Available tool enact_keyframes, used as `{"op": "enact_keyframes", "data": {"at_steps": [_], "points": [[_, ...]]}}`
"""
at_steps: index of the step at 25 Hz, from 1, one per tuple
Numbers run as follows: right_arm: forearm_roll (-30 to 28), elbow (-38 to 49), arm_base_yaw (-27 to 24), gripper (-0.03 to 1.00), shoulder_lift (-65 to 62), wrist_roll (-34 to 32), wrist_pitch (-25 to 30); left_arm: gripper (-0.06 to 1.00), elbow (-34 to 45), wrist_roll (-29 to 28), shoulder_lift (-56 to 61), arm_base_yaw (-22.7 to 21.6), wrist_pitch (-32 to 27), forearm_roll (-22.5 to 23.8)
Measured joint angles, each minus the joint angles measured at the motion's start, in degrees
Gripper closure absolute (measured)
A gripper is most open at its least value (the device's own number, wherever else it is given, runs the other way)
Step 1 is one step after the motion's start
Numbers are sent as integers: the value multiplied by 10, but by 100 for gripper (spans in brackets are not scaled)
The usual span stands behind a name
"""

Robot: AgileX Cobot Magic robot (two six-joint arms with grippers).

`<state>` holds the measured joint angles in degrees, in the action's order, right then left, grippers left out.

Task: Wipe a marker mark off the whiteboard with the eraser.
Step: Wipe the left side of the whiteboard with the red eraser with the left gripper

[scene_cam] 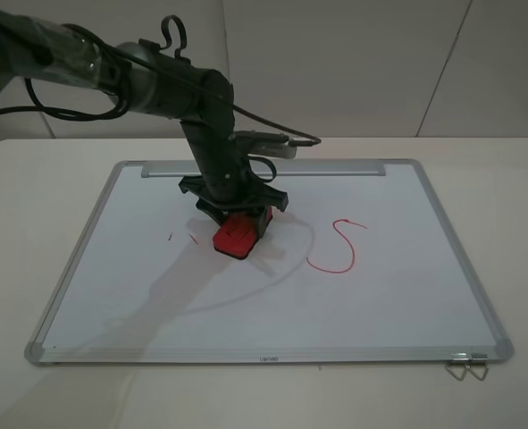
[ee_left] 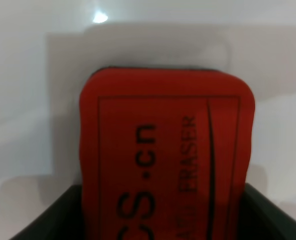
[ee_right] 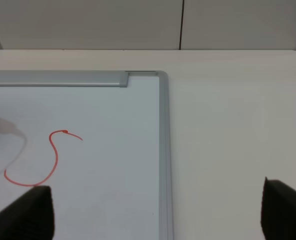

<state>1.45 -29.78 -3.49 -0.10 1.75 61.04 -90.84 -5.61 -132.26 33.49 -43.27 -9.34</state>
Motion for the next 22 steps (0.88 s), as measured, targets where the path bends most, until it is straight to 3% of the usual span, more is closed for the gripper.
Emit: {"op": "enact_keyframes", "data": {"at_steps": [6,18,22], "points": [[0,0,0,26,0,0,0,37,34,-15,20,-24,-7,18],[0,0,0,26,0,0,0,37,264,-38,137,-144,102,34],[0,0,0,26,0,0,0,37,332,-40,171,-184,123,62]]}}
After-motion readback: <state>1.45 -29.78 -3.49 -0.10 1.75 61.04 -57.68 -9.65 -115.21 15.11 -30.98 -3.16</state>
